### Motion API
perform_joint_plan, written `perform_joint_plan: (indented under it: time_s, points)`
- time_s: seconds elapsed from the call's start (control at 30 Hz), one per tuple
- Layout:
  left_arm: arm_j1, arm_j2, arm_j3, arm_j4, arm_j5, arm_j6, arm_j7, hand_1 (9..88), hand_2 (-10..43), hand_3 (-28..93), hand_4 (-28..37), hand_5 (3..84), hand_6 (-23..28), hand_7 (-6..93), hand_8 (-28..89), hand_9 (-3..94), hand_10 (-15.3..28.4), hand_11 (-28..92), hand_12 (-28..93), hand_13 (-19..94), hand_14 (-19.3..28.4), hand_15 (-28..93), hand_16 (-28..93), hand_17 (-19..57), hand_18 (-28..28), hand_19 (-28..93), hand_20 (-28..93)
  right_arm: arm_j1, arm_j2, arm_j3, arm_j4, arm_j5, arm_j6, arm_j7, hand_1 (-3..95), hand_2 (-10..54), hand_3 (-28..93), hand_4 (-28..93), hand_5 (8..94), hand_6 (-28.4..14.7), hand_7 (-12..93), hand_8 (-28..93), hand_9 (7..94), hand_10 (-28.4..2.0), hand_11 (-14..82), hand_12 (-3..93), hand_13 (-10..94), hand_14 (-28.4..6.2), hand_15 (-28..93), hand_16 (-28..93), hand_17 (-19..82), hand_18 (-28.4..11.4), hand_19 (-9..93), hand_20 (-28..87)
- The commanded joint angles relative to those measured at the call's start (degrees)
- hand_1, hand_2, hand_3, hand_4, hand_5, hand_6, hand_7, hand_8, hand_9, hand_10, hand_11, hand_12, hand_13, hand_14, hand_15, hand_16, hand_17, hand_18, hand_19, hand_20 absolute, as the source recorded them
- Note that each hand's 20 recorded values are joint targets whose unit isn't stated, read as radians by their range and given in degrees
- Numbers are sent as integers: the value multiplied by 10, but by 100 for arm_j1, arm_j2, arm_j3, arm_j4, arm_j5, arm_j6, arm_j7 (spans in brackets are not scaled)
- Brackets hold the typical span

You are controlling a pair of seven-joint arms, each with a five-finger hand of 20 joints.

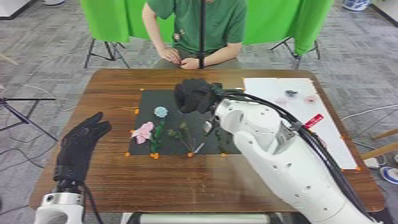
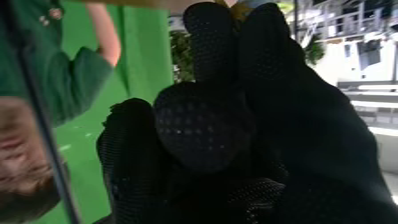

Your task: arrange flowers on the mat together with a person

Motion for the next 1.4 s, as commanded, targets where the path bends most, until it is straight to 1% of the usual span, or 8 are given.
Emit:
perform_joint_plan:
  time_s: [0.03, 0.3, 0.33, 0.37, 0.43, 0.5, 0.63, 1.4]
  points:
    - [-41, -33, 70, 102, -42, 18, -53, 279, -95, 635, -186, 432, 35, 134, -58, 434, 128, 188, 162, 337, 164, 134, 52, 43, 121, 59, 164, 42, -466, -65, 524, -399, -35, -422, 634, -95, 557, -231, 822, 36, 205, 54, 937, -77, 95, 262, 937, 5, 618, 160, 718, -96, 932, 414]
    - [-32, -48, 131, 90, -18, -75, -67, 278, -95, 636, -186, 431, 34, 135, -58, 434, 127, 187, 162, 336, 165, 133, 52, 43, 121, 58, 164, -115, -407, -171, 353, -350, -153, -289, 625, -95, 562, -233, 814, 39, 200, 45, 937, -77, 79, 263, 937, 6, 626, 163, 717, -101, 932, 450]
    - [-205, -34, 136, 195, -9, -93, -145, 279, -95, 636, -186, 431, 34, 135, -58, 434, 127, 187, 162, 336, 165, 133, 52, 43, 121, 58, 164, -39, -502, -138, 548, -384, -139, -363, 625, -95, 562, -233, 813, 38, 198, 44, 937, -77, 75, 262, 937, 6, 626, 163, 717, -101, 932, 451]
    - [-298, -19, 144, 246, -7, -98, -186, 279, -95, 636, -186, 431, 34, 135, -58, 434, 127, 187, 162, 336, 165, 132, 52, 43, 121, 58, 164, -5, -533, -123, 635, -391, -134, -390, 623, -95, 563, -232, 811, 38, 196, 42, 937, -77, 71, 262, 937, 6, 626, 163, 717, -101, 932, 453]
    - [-180, -16, 120, 157, -11, -84, -149, 278, -95, 636, -186, 432, 34, 134, -58, 435, 127, 186, 162, 336, 165, 132, 52, 43, 121, 57, 164, -69, -473, -135, 523, -401, -176, -366, 617, -95, 566, -234, 806, 39, 192, 38, 936, -77, 64, 263, 937, 6, 627, 163, 716, -102, 932, 456]
    - [-202, -23, 116, 176, -14, -88, -159, 279, -95, 635, -185, 432, 34, 134, -58, 434, 127, 187, 162, 336, 165, 132, 52, 43, 121, 57, 164, -68, -491, -127, 554, -431, -184, -375, 612, -95, 568, -236, 800, 40, 189, 34, 936, -77, 58, 264, 937, 7, 627, 163, 716, -101, 932, 458]
    - [-78, -42, 132, 109, -9, -106, -80, 279, -95, 635, -184, 432, 34, 134, -58, 435, 127, 187, 162, 336, 165, 132, 53, 43, 120, 57, 165, -141, -408, -170, 439, -501, -253, -339, 599, -95, 563, -235, 787, 44, 184, 20, 934, -80, 43, 266, 937, 7, 627, 164, 714, -101, 932, 461]
    - [-62, -47, 116, 78, 12, -130, -64, 281, -95, 634, -185, 430, 34, 134, -57, 435, 127, 187, 162, 336, 165, 132, 53, 41, 121, 56, 164, -181, -404, -122, 641, -1118, -79, -548, 566, -95, 576, -232, 728, 54, 190, -23, 900, -88, 60, 240, 937, 8, 616, 174, 706, -103, 932, 467]
